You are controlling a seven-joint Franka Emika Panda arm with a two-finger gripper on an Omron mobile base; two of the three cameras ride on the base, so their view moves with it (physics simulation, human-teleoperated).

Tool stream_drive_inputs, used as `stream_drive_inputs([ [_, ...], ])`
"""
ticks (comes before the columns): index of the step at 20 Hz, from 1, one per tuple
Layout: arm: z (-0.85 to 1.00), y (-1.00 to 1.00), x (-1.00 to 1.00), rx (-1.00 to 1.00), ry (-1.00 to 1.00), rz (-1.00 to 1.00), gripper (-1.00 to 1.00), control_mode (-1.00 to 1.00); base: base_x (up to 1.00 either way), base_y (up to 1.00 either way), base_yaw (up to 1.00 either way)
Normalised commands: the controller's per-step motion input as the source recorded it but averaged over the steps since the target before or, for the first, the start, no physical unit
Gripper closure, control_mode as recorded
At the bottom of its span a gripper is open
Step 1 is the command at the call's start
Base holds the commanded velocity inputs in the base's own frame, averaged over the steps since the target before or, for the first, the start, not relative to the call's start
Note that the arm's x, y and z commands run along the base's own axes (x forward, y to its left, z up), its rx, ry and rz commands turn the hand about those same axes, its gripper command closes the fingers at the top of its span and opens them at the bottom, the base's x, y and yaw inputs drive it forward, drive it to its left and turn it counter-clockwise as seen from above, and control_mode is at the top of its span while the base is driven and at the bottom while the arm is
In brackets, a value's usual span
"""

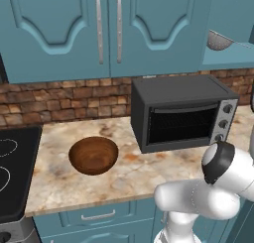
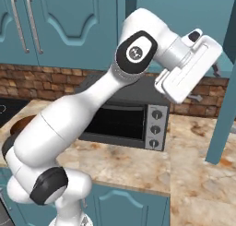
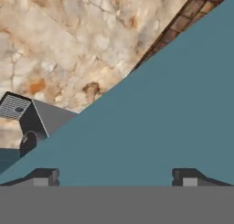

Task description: Open the cabinet and setup a tea strainer by placing it in the bowl upright.

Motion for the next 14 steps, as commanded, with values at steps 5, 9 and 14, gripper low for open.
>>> stream_drive_inputs([
  [5, 0.05, 0.07, 0.61, 0.51, -0.15, 0.47, -1.00, -1.00, 0.00, 0.00, 0.00],
  [9, 0.04, 0.16, 0.44, 0.40, -0.27, 0.62, -1.00, -1.00, 0.00, 0.00, 0.00],
  [14, 0.01, 0.06, 0.21, 0.51, -0.33, 0.57, -1.00, -1.00, 0.00, 0.00, 0.00],
])
